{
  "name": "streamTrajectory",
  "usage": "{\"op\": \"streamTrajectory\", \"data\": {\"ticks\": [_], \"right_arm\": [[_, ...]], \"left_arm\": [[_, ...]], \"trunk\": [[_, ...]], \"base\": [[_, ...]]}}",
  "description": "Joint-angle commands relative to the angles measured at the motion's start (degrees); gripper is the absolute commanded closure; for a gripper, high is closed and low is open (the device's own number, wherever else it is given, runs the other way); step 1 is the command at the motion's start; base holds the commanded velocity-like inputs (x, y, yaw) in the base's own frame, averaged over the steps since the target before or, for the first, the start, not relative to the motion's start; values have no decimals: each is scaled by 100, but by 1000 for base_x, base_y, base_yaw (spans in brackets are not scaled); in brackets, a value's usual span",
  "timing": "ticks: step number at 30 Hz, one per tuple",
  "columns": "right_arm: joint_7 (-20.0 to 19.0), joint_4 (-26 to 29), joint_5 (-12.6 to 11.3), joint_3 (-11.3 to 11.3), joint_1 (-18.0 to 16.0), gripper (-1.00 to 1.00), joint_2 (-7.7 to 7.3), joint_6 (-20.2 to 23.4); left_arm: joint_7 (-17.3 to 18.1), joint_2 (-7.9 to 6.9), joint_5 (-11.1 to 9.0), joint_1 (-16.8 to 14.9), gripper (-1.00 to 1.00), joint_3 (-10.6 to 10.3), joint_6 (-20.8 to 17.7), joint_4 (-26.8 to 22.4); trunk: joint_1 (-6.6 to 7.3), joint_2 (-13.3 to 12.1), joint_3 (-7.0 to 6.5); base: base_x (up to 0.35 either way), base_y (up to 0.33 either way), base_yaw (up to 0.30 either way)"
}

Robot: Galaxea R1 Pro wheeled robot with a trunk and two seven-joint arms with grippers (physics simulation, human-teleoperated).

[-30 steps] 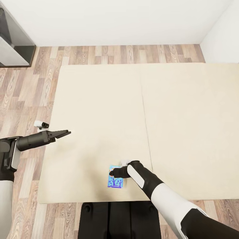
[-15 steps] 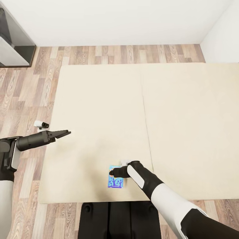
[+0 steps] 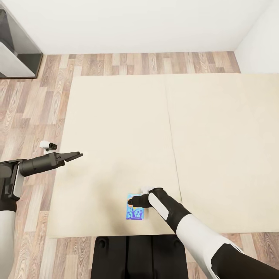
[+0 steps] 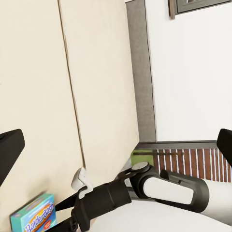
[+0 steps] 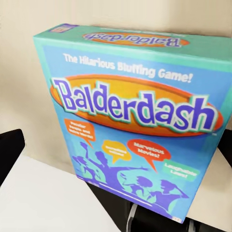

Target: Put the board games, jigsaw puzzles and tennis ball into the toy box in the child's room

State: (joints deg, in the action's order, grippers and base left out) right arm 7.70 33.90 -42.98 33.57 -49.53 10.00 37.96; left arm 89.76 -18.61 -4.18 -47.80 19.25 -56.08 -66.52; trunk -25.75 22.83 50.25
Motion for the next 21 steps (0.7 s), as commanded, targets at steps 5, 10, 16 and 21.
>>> {"op": "streamTrajectory", "data": {"ticks": [5,10,16,21], "right_arm": [[51,3,-62,18,-4,-100,0,16],[48,3,-63,18,-4,-100,0,18],[48,0,-62,18,-4,-100,0,18],[47,-4,-62,18,-4,-100,0,18]], "left_arm": [[24,-2,5,-1,-100,0,-61,-2],[24,-2,5,-1,-100,0,-61,-1],[24,-3,5,-1,-100,0,-61,-1],[24,-2,5,-1,-100,0,-61,-1]], "trunk": [[-3,9,6],[-3,9,6],[-3,9,6],[-3,9,6]], "base": [[-17,31,0],[-37,52,0],[-5,8,0],[-1,44,0]]}}
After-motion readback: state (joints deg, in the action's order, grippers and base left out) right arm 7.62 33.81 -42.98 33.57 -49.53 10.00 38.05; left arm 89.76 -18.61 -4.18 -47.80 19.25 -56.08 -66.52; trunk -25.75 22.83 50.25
